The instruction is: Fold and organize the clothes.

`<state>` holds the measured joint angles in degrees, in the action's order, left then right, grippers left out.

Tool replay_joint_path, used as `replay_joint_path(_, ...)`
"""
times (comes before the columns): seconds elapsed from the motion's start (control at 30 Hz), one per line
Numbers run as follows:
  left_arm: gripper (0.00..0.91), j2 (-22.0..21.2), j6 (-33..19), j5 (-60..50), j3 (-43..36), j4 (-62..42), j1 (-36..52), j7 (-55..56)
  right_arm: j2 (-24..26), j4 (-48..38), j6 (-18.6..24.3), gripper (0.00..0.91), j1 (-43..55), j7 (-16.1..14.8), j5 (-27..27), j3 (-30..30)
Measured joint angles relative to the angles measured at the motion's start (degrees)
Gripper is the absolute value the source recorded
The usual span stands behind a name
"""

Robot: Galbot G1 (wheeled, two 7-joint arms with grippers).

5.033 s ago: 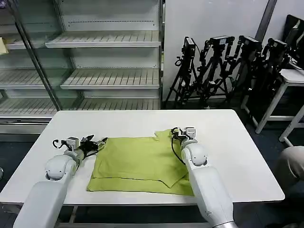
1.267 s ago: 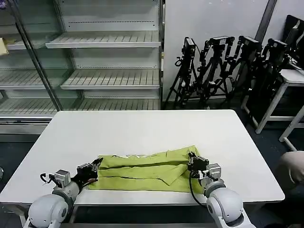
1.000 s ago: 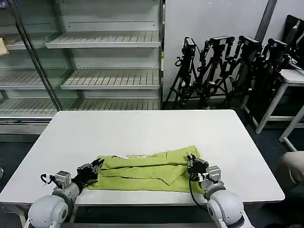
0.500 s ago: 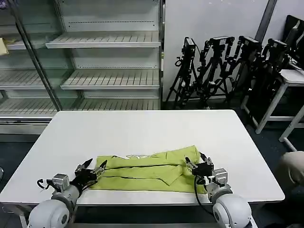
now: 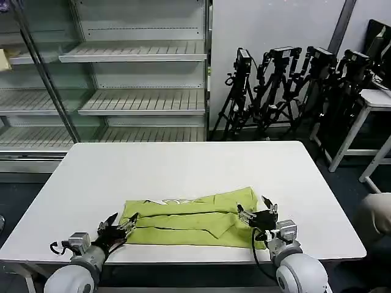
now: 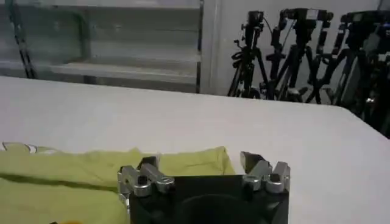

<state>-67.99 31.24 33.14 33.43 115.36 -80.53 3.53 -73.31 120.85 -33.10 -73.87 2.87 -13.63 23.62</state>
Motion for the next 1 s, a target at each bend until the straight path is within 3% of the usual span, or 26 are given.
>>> replay_joint_path(0.6, 0.01, -1.4, -1.1, -0.6, -1.0, 0.4, -0.3, -0.2, -0.7, 0.4, 0.5, 0.907, -1.6, 0.3, 0.4, -0.2)
replay_joint_path(1.0, 0.01, 5.6, -0.8, -7.2, 8.0, -0.8, -0.2, -4.0, -0.7, -0.2, 1.2, 0.907, -1.1, 0.3, 0.7, -0.7)
